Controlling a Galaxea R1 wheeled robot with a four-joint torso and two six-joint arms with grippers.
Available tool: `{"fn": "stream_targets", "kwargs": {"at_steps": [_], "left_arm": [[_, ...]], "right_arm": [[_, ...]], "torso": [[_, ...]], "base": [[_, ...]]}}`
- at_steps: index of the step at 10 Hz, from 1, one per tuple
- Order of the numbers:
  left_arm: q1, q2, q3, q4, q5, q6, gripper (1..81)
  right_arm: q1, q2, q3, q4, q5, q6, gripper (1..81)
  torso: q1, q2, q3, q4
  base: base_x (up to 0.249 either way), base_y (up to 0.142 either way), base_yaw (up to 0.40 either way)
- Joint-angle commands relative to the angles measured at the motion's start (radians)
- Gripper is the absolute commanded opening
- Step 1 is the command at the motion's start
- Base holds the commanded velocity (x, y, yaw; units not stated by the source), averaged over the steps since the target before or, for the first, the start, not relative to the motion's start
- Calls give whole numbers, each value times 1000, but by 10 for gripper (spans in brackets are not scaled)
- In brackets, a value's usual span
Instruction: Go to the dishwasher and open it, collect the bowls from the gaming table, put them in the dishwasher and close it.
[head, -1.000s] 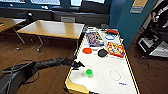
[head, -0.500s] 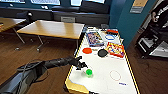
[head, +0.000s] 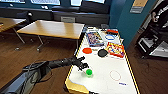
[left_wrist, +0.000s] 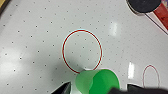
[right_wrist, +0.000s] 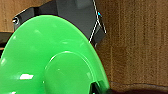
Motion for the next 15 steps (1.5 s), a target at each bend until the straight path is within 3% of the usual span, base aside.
{"fn": "stream_targets", "kwargs": {"at_steps": [1, 4, 13, 14, 15], "left_arm": [[-152, 14, -10, 24, 40, -3, 811], [-131, 57, -43, 76, 87, -4, 811], [-70, 101, -68, 110, 100, -12, 811], [-65, 101, -66, 110, 131, -68, 811], [-57, 101, -53, 116, 160, -168, 811]], "right_arm": [[-1, -32, -3, -16, -65, 0, 10], [5, -29, -3, -18, -78, 0, 10], [5, -14, -24, -20, -78, 0, 10], [10, -12, -24, -20, -80, 0, 10], [15, -9, -24, -21, -80, -2, 10]], "torso": [[0, 0, 0, 0], [0, 0, 0, 0], [0, 0, 0, 0], [0, 0, 0, 0], [0, 0, 0, 0]], "base": [[0, 0, 0], [0, 0, 0], [0, 0, 0], [0, 0, 0], [0, 0, 0]]}}
